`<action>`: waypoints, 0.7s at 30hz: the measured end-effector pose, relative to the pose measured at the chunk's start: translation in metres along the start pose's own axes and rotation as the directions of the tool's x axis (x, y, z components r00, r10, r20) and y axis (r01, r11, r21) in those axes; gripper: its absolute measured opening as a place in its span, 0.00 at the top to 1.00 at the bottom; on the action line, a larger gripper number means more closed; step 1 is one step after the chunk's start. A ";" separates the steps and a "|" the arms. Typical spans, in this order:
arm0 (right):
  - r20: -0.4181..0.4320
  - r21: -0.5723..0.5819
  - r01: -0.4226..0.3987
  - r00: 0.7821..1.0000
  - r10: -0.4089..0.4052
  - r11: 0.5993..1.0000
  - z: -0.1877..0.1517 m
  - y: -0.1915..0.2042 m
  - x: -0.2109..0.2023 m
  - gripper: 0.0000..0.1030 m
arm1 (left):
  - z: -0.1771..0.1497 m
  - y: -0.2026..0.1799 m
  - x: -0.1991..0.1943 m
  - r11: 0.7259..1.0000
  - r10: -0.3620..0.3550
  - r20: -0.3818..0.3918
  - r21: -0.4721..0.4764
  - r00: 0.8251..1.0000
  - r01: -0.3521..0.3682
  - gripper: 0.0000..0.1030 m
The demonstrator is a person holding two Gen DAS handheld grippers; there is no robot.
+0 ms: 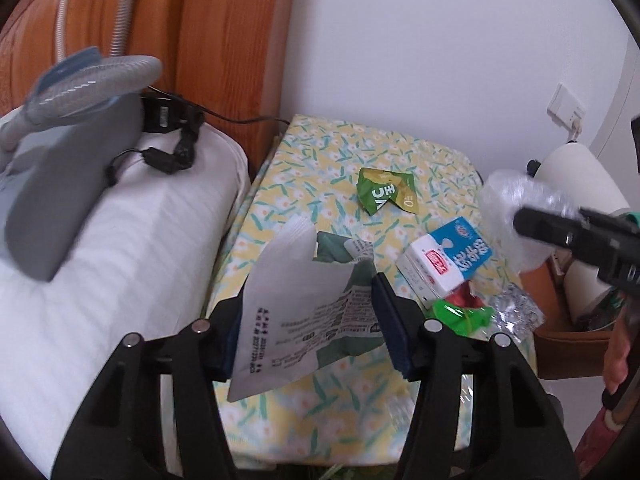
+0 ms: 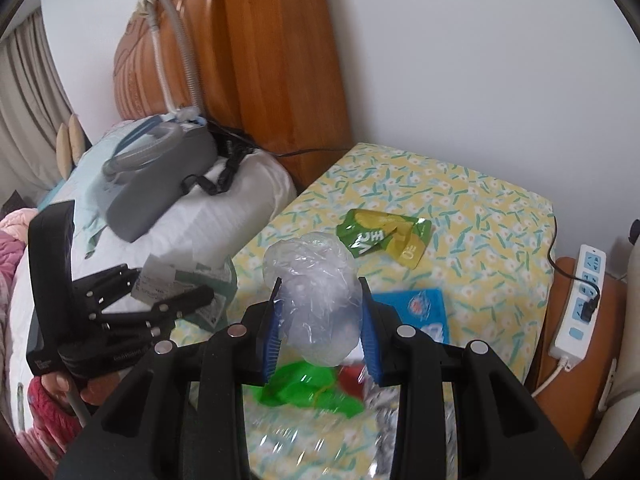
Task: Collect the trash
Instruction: 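Grasp the white-green paper wrapper with the left tool while the right tool holds the bag, then carry both tools over the green wastebasket and release the bag and wrapper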
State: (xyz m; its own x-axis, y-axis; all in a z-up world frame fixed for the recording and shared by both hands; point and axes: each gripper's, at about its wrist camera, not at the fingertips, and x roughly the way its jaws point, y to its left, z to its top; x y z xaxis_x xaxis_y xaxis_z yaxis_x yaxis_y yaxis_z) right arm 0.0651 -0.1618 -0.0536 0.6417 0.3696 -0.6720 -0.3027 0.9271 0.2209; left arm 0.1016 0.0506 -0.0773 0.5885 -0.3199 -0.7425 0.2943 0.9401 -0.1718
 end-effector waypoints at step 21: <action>-0.476 0.102 -0.033 0.876 0.078 0.994 -0.285 0.041 0.007 0.66 | -0.206 -0.049 -0.063 0.998 -0.055 -0.231 0.028 0.971 0.064 0.47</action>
State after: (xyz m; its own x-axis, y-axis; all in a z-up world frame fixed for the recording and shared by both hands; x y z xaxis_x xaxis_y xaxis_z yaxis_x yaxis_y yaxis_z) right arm -0.1435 -0.1390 -0.2502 0.2036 0.3667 -0.9078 -0.2504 0.9159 0.3138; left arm -0.1053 0.0488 -0.1558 0.3811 -0.3356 -0.8615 0.3521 0.9143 -0.2004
